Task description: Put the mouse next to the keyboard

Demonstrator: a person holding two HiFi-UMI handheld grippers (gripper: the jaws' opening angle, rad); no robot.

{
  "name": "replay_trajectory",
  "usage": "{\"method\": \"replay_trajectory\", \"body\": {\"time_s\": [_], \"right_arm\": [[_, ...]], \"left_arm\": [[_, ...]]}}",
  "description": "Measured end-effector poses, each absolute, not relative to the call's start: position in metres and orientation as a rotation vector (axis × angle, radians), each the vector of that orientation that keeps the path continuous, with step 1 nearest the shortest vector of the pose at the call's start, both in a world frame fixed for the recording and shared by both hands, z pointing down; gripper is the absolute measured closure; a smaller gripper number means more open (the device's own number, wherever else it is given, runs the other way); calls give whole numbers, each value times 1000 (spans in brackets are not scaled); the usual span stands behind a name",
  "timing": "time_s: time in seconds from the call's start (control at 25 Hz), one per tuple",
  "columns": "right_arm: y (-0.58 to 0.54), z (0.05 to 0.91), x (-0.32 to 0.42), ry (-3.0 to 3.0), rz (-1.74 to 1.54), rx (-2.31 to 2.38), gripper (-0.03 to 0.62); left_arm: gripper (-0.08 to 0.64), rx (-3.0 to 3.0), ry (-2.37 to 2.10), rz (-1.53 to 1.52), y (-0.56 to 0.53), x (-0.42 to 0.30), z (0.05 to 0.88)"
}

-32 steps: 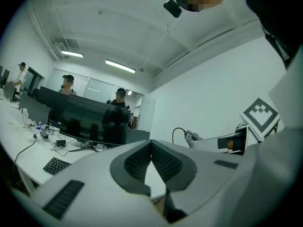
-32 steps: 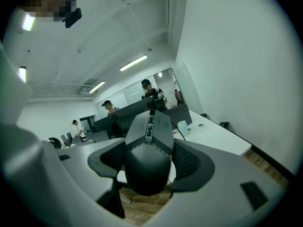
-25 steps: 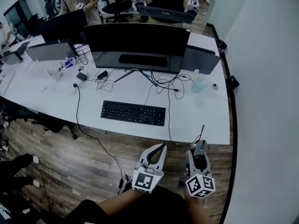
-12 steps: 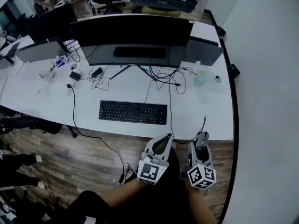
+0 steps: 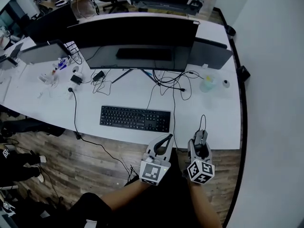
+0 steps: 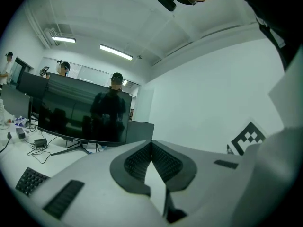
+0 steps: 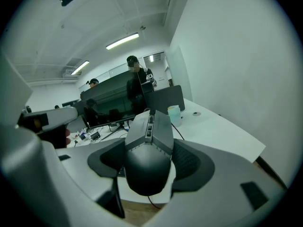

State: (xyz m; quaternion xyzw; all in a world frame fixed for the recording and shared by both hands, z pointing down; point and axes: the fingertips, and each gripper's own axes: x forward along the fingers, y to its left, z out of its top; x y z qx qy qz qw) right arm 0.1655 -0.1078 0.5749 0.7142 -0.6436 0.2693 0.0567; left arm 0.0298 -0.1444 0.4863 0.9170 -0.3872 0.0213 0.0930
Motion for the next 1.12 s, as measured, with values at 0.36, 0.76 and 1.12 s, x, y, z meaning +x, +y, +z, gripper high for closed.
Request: {"method": "replay_trajectory", "body": {"time_s": [0.36, 0.76, 1.12], "right_arm": [[-155, 648, 171, -1946, 910, 1986, 285], [-181, 724, 186, -1851, 875, 1787, 285], [-193, 772, 191, -1795, 876, 1654, 285]], "left_arm": [[554, 2680, -1197, 155, -180, 55, 510], [554, 2643, -1202, 205, -200, 70, 525], [554, 2598, -1249, 249, -212, 69, 537]]}}
